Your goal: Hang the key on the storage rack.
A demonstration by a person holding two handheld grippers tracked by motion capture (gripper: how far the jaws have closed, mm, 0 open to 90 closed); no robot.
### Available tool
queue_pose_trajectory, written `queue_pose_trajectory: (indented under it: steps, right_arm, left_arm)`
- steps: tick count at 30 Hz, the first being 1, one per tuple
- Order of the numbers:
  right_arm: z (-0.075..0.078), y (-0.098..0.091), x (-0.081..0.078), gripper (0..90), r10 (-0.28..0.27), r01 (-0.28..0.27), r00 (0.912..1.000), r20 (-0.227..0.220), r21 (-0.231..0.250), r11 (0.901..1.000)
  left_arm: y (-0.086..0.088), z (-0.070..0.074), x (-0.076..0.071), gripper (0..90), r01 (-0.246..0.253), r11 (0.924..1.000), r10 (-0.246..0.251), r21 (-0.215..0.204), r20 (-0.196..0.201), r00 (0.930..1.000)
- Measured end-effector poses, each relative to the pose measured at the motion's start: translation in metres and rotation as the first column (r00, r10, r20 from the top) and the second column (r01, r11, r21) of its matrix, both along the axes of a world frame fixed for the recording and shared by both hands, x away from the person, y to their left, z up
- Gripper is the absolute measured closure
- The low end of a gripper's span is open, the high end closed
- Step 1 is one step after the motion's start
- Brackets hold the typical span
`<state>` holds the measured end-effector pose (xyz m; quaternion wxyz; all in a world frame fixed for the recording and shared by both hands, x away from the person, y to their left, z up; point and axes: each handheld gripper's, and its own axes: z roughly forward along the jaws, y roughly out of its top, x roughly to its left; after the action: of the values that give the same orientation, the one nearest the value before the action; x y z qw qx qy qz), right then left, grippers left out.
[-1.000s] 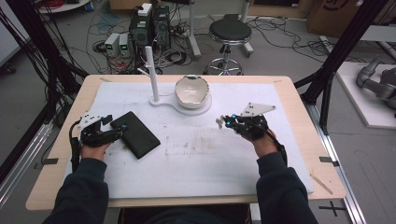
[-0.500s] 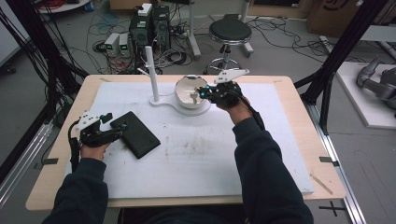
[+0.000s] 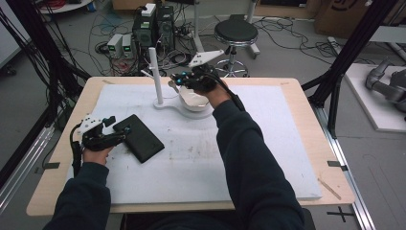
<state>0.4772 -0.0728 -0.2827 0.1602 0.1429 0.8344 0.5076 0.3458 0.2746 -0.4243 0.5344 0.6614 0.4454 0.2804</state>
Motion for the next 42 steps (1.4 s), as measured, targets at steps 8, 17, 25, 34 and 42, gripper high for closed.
queue_pose_trajectory:
  steps: [8,17,25,34,42]
  right_arm:
    - [0.017,0.047,0.013,88.5,0.057,-0.056,0.9981,0.022,-0.018,0.9982]
    - [0.016,0.072,0.031,88.5,0.000,0.001,0.9998,0.020,-0.030,0.9996]
    - [0.010,0.065,0.036,88.5,-0.031,0.031,0.9995,0.002,-0.041,0.9987]
    - [-0.003,0.060,0.044,87.3,-0.113,0.108,0.9930,-0.036,-0.110,0.9880]
    - [-0.022,0.015,0.039,58.4,-0.199,0.195,0.9761,-0.086,-0.060,0.9790]
  left_arm:
    - [0.001,0.000,0.000,24.8,-0.003,1.0000,0.003,-0.006,-0.002,1.0000]
    - [0.005,0.000,-0.001,24.8,-0.010,0.9999,0.010,-0.014,-0.002,0.9999]
    - [0.006,-0.001,-0.001,24.8,-0.012,0.9999,0.012,-0.011,-0.005,0.9999]
    - [0.006,0.000,-0.001,24.8,-0.010,0.9999,0.010,-0.007,-0.007,0.9999]
    - [0.008,-0.001,-0.002,24.9,-0.014,0.9999,0.014,-0.009,-0.008,0.9999]
